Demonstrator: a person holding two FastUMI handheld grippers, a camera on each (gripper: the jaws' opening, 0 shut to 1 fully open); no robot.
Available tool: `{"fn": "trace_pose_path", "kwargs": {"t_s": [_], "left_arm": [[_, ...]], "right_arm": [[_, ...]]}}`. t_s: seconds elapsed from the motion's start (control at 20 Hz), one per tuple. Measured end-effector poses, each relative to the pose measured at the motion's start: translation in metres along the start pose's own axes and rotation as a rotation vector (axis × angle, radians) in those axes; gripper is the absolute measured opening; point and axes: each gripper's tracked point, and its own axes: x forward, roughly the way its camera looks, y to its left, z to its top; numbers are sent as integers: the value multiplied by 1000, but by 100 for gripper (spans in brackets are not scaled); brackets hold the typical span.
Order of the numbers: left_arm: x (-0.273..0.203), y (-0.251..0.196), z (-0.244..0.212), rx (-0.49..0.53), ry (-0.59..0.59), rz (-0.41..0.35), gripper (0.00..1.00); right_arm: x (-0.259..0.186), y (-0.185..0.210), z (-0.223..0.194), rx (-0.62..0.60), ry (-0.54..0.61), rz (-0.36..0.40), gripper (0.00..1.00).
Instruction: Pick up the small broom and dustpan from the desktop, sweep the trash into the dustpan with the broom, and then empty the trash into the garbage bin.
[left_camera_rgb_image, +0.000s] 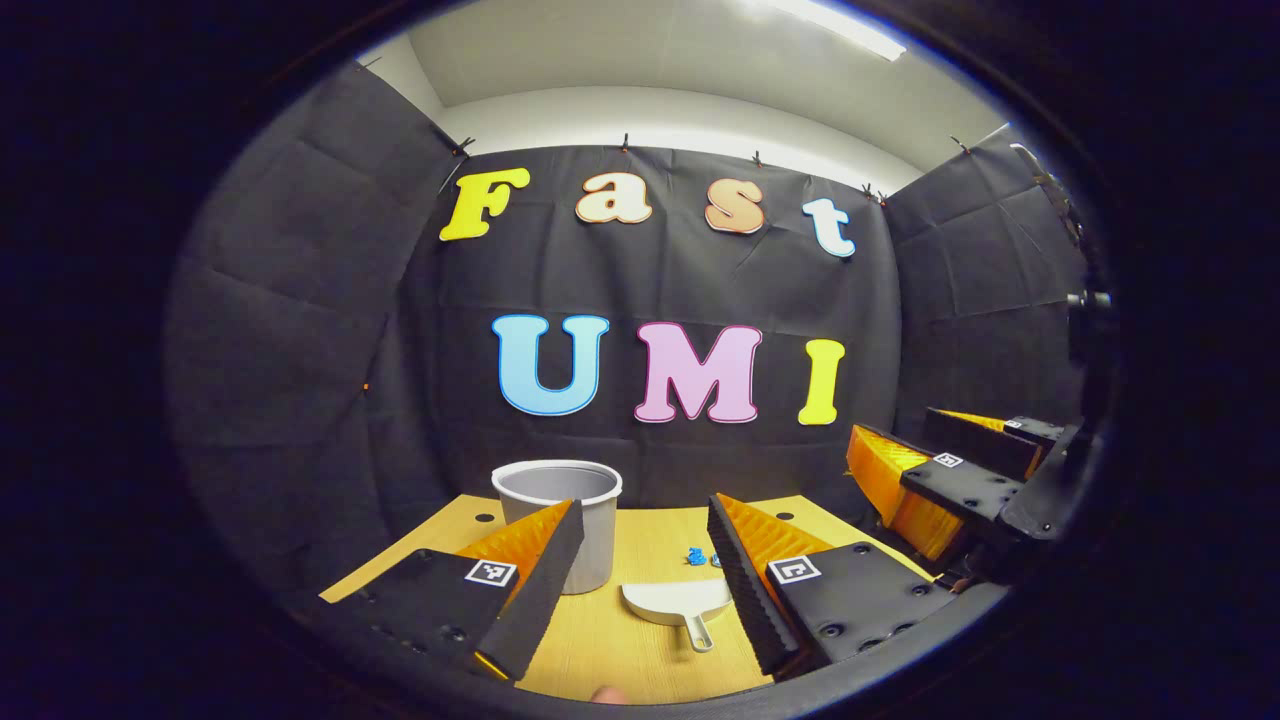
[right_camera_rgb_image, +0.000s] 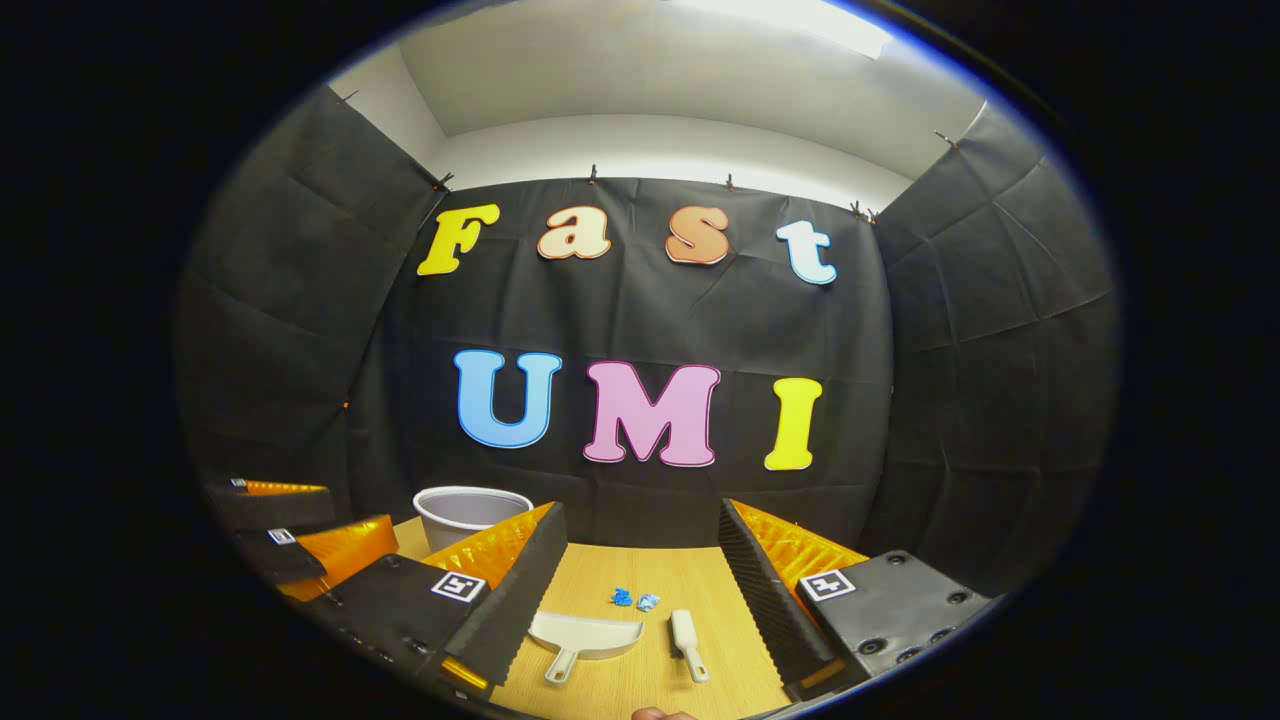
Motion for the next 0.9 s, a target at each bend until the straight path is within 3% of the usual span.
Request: {"fn": "trace_pose_path", "kwargs": {"t_s": [0.55, 0.7, 0.9], "left_arm": [[10, -5, 1, 4, 2, -20, 74], [14, -14, 2, -23, 0, -62, 74], [8, -9, 14, -66, -30, -33, 74]], "right_arm": [[1, -27, 9, 31, -21, -72, 97], [4, -34, 23, 1, -68, -94, 96], [1, -30, 40, -42, -121, -67, 96]]}}
